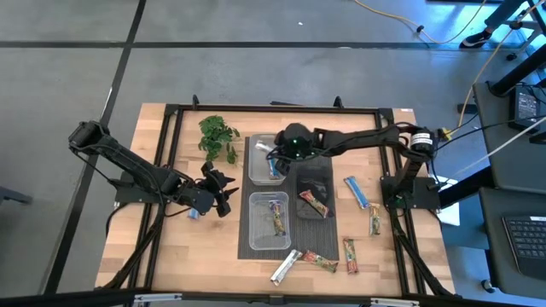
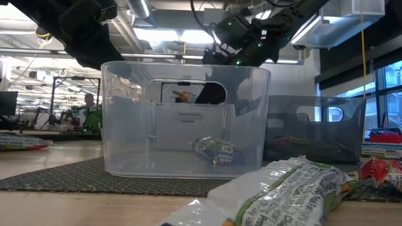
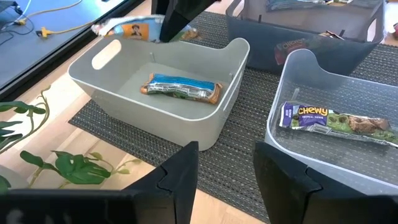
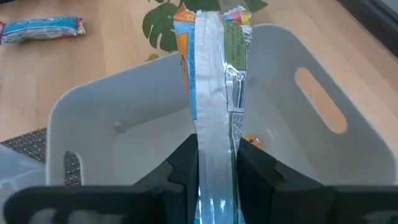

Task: Pick and place Granola Bars by type
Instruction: Put the yellow granola bar into the gray bin, then put the red granola bar into the black bin

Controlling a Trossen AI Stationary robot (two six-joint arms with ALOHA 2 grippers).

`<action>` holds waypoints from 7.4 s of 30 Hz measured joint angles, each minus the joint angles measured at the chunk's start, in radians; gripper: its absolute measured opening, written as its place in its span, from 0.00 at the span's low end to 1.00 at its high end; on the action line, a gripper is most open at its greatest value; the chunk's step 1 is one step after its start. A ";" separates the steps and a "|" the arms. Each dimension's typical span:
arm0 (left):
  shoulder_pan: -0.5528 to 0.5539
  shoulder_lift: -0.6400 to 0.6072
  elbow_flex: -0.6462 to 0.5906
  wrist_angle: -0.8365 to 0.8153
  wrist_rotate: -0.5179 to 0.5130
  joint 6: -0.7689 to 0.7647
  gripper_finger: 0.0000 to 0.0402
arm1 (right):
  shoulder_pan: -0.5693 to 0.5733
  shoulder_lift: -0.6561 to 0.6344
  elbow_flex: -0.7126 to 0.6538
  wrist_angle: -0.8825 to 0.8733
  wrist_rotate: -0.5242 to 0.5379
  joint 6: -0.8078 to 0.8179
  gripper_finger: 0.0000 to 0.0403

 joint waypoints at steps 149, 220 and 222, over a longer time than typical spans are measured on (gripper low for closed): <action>0.082 0.242 0.001 -0.578 0.645 -1.057 0.36 | 0.008 -1.035 -0.656 -0.205 -0.071 -0.266 0.45; 0.258 0.568 0.336 1.146 0.499 0.736 0.21 | 0.150 -0.596 -0.656 0.655 -0.357 -0.158 0.67; 0.262 0.568 0.336 1.143 0.494 0.734 0.21 | 0.160 -0.596 -0.656 0.669 -0.332 -0.156 0.70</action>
